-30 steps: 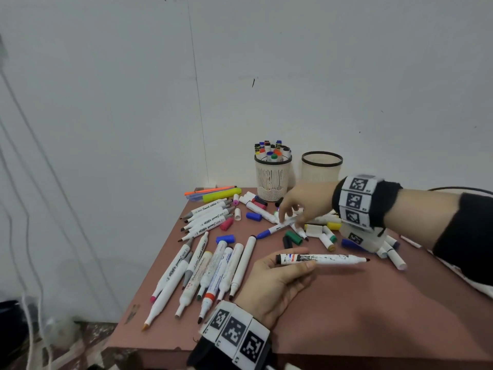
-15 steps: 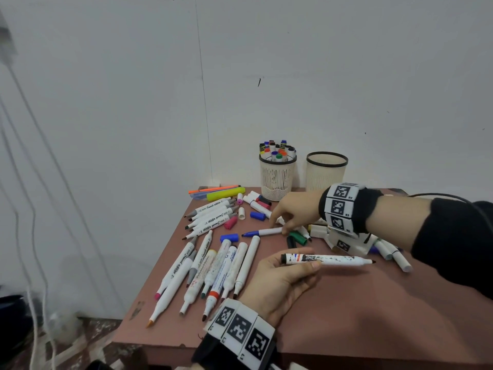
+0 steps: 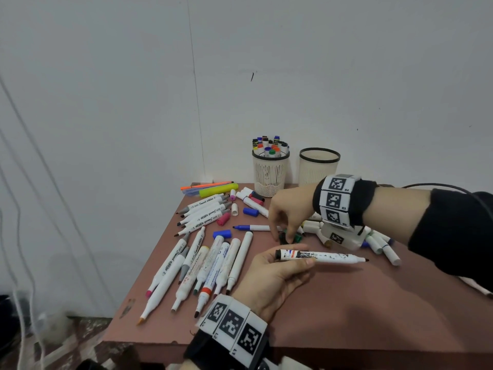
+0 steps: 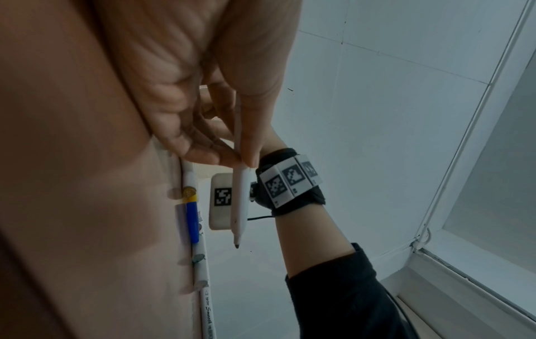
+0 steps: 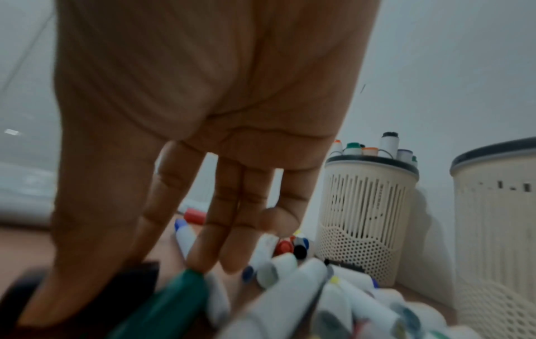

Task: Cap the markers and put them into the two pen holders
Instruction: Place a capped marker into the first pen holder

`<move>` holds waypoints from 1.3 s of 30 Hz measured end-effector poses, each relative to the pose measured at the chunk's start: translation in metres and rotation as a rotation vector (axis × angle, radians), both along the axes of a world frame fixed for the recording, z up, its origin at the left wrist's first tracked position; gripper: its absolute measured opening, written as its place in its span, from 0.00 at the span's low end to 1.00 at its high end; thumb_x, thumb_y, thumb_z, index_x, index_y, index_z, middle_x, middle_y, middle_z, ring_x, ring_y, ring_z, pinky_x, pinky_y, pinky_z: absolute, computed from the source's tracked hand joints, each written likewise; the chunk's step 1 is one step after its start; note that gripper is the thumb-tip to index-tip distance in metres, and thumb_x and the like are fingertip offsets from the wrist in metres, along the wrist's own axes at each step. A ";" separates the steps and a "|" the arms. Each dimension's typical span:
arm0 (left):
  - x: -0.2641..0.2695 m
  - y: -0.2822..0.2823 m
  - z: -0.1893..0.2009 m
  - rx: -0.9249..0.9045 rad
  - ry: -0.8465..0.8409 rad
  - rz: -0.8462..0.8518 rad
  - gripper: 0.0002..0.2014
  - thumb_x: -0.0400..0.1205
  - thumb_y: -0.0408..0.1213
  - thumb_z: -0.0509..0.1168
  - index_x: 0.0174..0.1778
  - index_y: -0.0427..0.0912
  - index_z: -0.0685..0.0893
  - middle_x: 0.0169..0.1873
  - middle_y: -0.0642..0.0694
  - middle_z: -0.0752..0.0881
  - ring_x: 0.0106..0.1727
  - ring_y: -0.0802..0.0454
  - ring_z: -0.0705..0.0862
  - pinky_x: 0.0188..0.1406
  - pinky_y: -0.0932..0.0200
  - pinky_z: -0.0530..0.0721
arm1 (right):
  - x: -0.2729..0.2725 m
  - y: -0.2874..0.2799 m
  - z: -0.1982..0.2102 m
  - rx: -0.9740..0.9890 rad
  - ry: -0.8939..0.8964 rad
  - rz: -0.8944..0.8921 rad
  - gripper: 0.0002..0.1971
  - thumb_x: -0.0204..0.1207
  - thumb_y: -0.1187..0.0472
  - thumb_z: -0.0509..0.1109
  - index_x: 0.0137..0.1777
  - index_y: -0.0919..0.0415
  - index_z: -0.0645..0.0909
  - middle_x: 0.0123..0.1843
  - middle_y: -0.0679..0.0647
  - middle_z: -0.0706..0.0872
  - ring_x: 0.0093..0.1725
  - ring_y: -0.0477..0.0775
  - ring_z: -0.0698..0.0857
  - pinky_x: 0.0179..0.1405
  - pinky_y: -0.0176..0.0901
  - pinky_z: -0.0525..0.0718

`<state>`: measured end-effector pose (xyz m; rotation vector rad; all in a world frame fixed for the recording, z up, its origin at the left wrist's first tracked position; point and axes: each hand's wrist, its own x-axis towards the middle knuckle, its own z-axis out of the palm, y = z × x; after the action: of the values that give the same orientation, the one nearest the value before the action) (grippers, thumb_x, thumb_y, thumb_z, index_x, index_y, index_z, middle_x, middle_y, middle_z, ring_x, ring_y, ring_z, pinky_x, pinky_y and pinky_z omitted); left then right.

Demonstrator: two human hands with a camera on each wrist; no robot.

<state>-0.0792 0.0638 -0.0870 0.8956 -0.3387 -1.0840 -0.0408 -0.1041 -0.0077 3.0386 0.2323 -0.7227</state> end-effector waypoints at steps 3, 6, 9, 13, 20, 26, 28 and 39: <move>-0.001 0.001 0.001 -0.003 -0.010 -0.020 0.10 0.74 0.14 0.65 0.45 0.31 0.84 0.34 0.39 0.87 0.33 0.51 0.88 0.32 0.65 0.85 | 0.000 0.000 -0.006 -0.039 -0.007 -0.008 0.15 0.68 0.57 0.80 0.55 0.54 0.87 0.42 0.51 0.84 0.42 0.49 0.81 0.44 0.43 0.80; -0.001 0.002 0.001 0.006 -0.032 -0.032 0.11 0.74 0.14 0.65 0.45 0.32 0.85 0.33 0.41 0.88 0.33 0.52 0.88 0.32 0.65 0.85 | 0.000 -0.003 -0.005 -0.084 -0.075 -0.042 0.15 0.70 0.55 0.78 0.55 0.57 0.86 0.47 0.52 0.85 0.43 0.48 0.80 0.38 0.34 0.77; -0.001 0.001 0.000 0.010 -0.029 -0.028 0.11 0.74 0.15 0.66 0.46 0.32 0.85 0.33 0.40 0.88 0.33 0.53 0.88 0.32 0.65 0.85 | -0.005 -0.008 0.002 -0.084 -0.149 -0.091 0.12 0.70 0.57 0.78 0.49 0.61 0.85 0.47 0.53 0.86 0.43 0.48 0.80 0.37 0.33 0.75; 0.000 0.000 0.000 0.013 -0.016 -0.019 0.11 0.73 0.15 0.66 0.46 0.32 0.85 0.34 0.39 0.88 0.33 0.52 0.89 0.32 0.65 0.85 | -0.022 -0.015 0.025 -0.055 -0.245 -0.175 0.09 0.68 0.60 0.80 0.43 0.57 0.83 0.40 0.49 0.85 0.37 0.46 0.80 0.33 0.29 0.74; 0.001 0.000 -0.001 0.019 0.005 -0.009 0.12 0.73 0.16 0.67 0.48 0.33 0.85 0.37 0.38 0.89 0.36 0.51 0.89 0.33 0.64 0.86 | -0.067 -0.022 0.039 0.063 -0.324 -0.183 0.12 0.73 0.58 0.76 0.56 0.48 0.85 0.33 0.42 0.80 0.32 0.36 0.77 0.32 0.27 0.72; 0.001 -0.001 -0.001 0.012 0.025 0.014 0.11 0.73 0.16 0.66 0.47 0.33 0.85 0.35 0.38 0.89 0.33 0.51 0.89 0.30 0.63 0.86 | -0.104 -0.032 0.023 -0.002 -0.198 -0.313 0.09 0.74 0.60 0.74 0.52 0.50 0.84 0.35 0.48 0.82 0.35 0.46 0.79 0.35 0.33 0.73; 0.001 -0.001 -0.001 0.012 0.025 0.014 0.10 0.74 0.17 0.66 0.45 0.33 0.86 0.33 0.39 0.89 0.32 0.52 0.88 0.30 0.62 0.87 | -0.116 -0.034 0.022 0.007 -0.215 -0.357 0.08 0.75 0.60 0.73 0.53 0.49 0.85 0.40 0.53 0.87 0.40 0.50 0.82 0.38 0.35 0.76; 0.004 -0.003 -0.004 0.046 0.011 0.020 0.13 0.68 0.25 0.70 0.48 0.33 0.85 0.33 0.41 0.88 0.32 0.53 0.88 0.29 0.63 0.86 | -0.188 -0.029 0.010 0.440 -0.697 -0.750 0.11 0.71 0.65 0.77 0.41 0.45 0.87 0.43 0.44 0.91 0.47 0.41 0.87 0.56 0.41 0.84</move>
<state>-0.0751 0.0605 -0.0909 0.9315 -0.2962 -1.0816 -0.2288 -0.1331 0.0023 3.5099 -0.8927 0.5257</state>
